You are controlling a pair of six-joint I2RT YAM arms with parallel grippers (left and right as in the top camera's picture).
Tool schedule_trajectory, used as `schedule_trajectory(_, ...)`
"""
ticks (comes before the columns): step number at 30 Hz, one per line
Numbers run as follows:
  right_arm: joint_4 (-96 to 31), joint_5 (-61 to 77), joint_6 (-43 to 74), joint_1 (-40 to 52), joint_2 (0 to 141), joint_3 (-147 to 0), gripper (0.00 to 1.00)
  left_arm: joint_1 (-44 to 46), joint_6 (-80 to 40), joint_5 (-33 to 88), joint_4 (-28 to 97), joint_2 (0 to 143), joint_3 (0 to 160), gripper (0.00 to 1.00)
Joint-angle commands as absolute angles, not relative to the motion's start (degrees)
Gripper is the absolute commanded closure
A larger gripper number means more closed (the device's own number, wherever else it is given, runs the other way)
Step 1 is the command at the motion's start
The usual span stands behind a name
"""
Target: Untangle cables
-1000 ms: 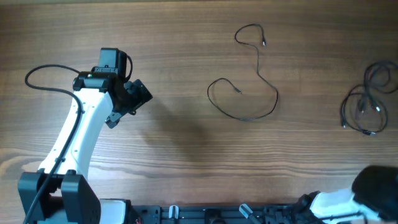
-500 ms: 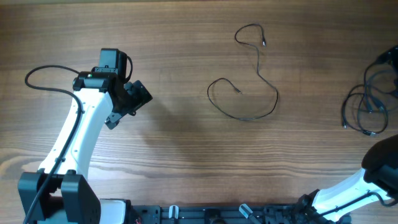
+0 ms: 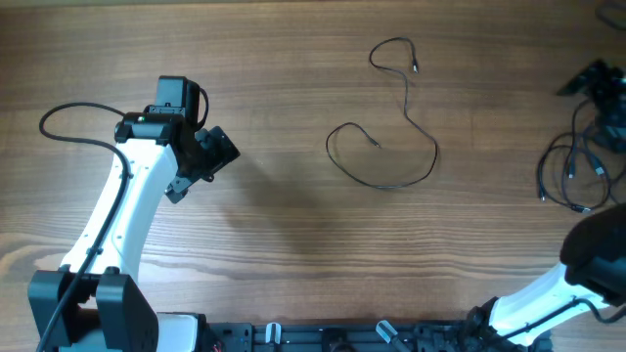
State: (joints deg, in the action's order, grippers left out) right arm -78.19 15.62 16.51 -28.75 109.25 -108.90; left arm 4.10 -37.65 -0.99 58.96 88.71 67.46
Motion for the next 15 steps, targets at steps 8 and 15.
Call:
schedule_trajectory(8, -78.87, 8.54, 12.01, -5.52, 110.26, -101.56, 0.00, 4.01, -37.78, -0.91, 59.00, 89.06, 67.35, 0.00)
schedule_trajectory(15, -71.77, 9.50, 25.12, 2.48, 110.26, -85.52, 0.00, 4.01, -37.78, -0.93, 58.98, 89.06, 67.33, 0.00)
